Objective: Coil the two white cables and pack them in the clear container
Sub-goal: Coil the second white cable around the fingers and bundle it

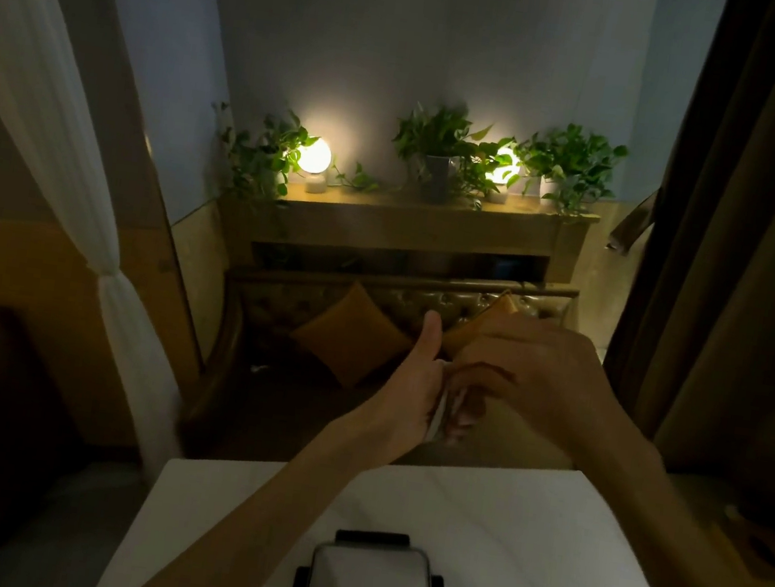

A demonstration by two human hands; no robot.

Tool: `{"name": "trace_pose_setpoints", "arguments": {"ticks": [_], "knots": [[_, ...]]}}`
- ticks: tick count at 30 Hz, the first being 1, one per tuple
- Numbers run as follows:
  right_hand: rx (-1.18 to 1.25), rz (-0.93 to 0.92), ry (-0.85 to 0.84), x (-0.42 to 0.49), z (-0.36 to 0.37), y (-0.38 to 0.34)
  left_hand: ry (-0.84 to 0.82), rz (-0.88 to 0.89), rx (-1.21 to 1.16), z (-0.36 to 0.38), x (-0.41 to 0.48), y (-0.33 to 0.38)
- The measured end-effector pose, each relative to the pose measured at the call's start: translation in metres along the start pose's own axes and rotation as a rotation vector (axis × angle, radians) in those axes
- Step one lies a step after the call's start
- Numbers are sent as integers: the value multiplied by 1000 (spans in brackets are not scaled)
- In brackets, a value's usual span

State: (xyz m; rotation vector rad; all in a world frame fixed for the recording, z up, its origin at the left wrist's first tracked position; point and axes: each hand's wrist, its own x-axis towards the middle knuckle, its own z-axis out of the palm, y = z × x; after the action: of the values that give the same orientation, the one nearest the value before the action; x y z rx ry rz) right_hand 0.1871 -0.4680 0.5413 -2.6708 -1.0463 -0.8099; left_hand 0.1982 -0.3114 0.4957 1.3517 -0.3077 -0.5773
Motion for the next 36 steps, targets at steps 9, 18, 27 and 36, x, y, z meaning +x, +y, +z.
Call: {"name": "trace_pose_setpoints", "arguments": {"ticks": [9,18,27,36], "knots": [[502,-32,162,3,23,18,-297,29,9,-1,-10,4],[1457,508,-73,-11,52,-14,-417,40,3,-5,-27,-1],[1892,761,-86,-38,55,-48,-447,36,382,-14,-34,6],[2007,669,-22,-45,59,-36,-288,21,769,6,-31,6]]}}
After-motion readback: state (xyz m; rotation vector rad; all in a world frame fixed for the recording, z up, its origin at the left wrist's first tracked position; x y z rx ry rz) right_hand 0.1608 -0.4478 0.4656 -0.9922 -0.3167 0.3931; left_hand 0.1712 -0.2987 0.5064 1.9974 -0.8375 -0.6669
